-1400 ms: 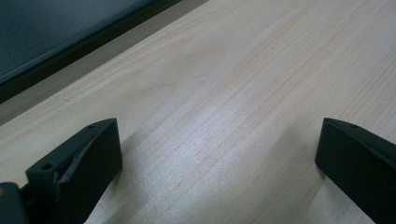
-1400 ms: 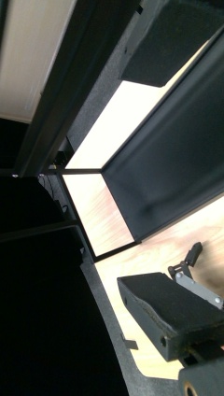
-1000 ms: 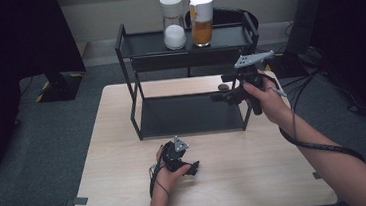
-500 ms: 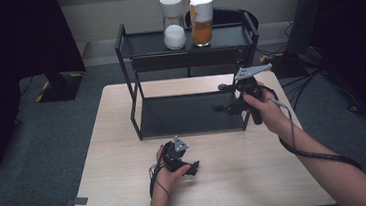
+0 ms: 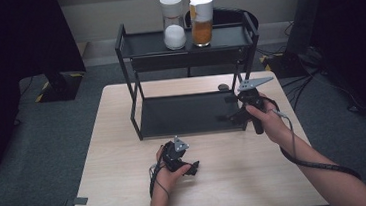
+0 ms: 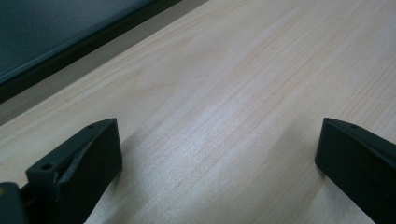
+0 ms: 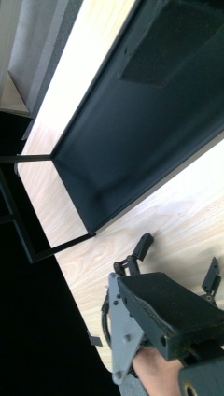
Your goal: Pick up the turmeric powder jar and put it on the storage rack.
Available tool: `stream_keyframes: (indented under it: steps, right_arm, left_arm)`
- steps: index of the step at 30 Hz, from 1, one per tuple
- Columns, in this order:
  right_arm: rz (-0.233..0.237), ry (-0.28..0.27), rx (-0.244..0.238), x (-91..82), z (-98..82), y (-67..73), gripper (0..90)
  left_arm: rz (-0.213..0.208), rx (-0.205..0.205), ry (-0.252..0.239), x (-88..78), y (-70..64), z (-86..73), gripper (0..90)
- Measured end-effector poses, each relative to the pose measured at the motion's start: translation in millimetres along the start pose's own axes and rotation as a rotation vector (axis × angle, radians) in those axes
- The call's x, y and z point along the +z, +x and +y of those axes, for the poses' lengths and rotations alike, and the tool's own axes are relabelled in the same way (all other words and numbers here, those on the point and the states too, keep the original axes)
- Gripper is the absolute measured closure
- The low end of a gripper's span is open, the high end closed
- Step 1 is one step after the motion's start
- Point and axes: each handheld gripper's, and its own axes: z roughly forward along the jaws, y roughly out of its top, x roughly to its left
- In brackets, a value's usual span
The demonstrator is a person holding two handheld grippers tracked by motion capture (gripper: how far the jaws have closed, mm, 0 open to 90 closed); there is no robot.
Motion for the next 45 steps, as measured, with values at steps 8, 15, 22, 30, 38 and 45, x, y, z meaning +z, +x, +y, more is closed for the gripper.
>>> stream_keyframes:
  steps: [8, 15, 22, 30, 38, 45]
  right_arm:
    - [-0.003, 0.009, -0.001, 0.2, -11.8, 0.3, 2.3]
    - [-0.003, 0.021, -0.004, 1.5, -24.8, 1.2, 2.3]
    - [-0.005, 0.034, 0.001, 0.7, -37.0, 0.2, 2.3]
    - [-0.007, 0.037, 0.007, -1.7, -50.8, -0.6, 2.3]
    - [-0.002, 0.052, 0.006, -2.0, -64.2, 0.0, 2.3]
    - [0.002, 0.055, 0.014, -3.2, -74.8, -0.7, 2.2]
  left_arm:
    - [0.0, 0.0, 0.0, 0.0, 0.0, 0.0, 0.0]
    - [0.0, 0.0, 0.0, 0.0, 0.0, 0.0, 0.0]
    - [0.0, 0.0, 0.0, 0.0, 0.0, 0.0, 0.0]
    - [0.0, 0.0, 0.0, 0.0, 0.0, 0.0, 0.0]
    - [0.0, 0.0, 0.0, 0.0, 0.0, 0.0, 0.0]
    - [0.0, 0.0, 0.0, 0.0, 0.0, 0.0, 0.0]
